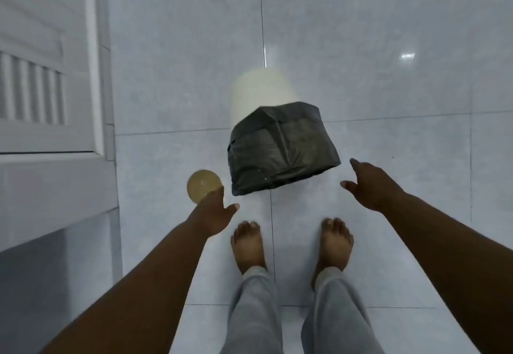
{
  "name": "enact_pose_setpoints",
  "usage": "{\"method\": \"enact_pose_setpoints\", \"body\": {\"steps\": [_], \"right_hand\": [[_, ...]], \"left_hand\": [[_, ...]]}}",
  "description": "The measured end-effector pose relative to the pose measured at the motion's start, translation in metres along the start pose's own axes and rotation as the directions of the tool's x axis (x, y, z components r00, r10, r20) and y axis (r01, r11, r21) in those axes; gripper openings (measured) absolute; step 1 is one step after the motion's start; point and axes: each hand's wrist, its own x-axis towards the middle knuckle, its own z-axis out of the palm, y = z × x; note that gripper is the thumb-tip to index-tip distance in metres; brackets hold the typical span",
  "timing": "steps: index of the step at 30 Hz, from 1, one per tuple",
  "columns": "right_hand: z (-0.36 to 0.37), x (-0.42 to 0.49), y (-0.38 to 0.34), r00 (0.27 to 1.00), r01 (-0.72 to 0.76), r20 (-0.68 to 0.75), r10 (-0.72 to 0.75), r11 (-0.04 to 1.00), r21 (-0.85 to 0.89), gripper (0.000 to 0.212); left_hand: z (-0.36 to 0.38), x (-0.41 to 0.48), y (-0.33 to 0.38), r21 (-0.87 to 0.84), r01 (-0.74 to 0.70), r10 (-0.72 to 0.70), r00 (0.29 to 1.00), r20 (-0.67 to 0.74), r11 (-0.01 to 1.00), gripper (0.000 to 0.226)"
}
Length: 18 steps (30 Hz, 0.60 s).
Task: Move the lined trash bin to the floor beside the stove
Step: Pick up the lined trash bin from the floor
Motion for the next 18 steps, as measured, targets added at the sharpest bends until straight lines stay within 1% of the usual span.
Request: {"method": "enact_pose_setpoints", "body": {"steps": [2, 5, 8, 11, 13, 15, 16, 18], "right_hand": [[0.007, 0.012, -0.004, 0.999, 0.026, -0.046, -0.023, 0.997, 0.066, 0.064], [0.009, 0.021, -0.011, 0.986, 0.076, -0.159, -0.053, 0.986, 0.146, 0.044], [0.003, 0.014, -0.013, 0.937, 0.181, -0.323, -0.132, 0.975, 0.127, 0.037], [-0.018, -0.003, -0.027, 0.876, 0.285, -0.453, -0.168, 0.937, 0.203, 0.034], [-0.035, -0.017, -0.042, 0.851, 0.314, -0.508, -0.134, 0.905, 0.287, 0.034], [-0.061, -0.033, -0.058, 0.853, 0.300, -0.517, -0.073, 0.879, 0.371, 0.035], [-0.073, -0.038, -0.064, 0.851, 0.293, -0.522, -0.051, 0.872, 0.393, 0.035], [-0.092, -0.040, -0.067, 0.851, 0.271, -0.523, -0.039, 0.887, 0.375, 0.032]], "left_hand": [[0.006, 0.014, 0.005, -0.084, 0.017, -0.019, 1.000, -0.019, 0.996, 0.062], [0.008, 0.022, 0.012, -0.262, 0.018, -0.029, 0.999, -0.040, 0.965, 0.042], [0.006, 0.012, 0.018, -0.357, 0.006, -0.047, 0.993, -0.108, 0.934, 0.041], [-0.013, -0.011, 0.030, -0.423, -0.007, -0.095, 0.971, -0.220, 0.906, 0.043], [-0.028, -0.026, 0.036, -0.451, -0.036, -0.122, 0.940, -0.318, 0.892, 0.046], [-0.049, -0.039, 0.043, -0.480, -0.102, -0.112, 0.912, -0.396, 0.871, 0.046], [-0.058, -0.043, 0.047, -0.491, -0.125, -0.099, 0.909, -0.405, 0.862, 0.044], [-0.073, -0.048, 0.056, -0.491, -0.128, -0.073, 0.927, -0.369, 0.862, 0.045]]}}
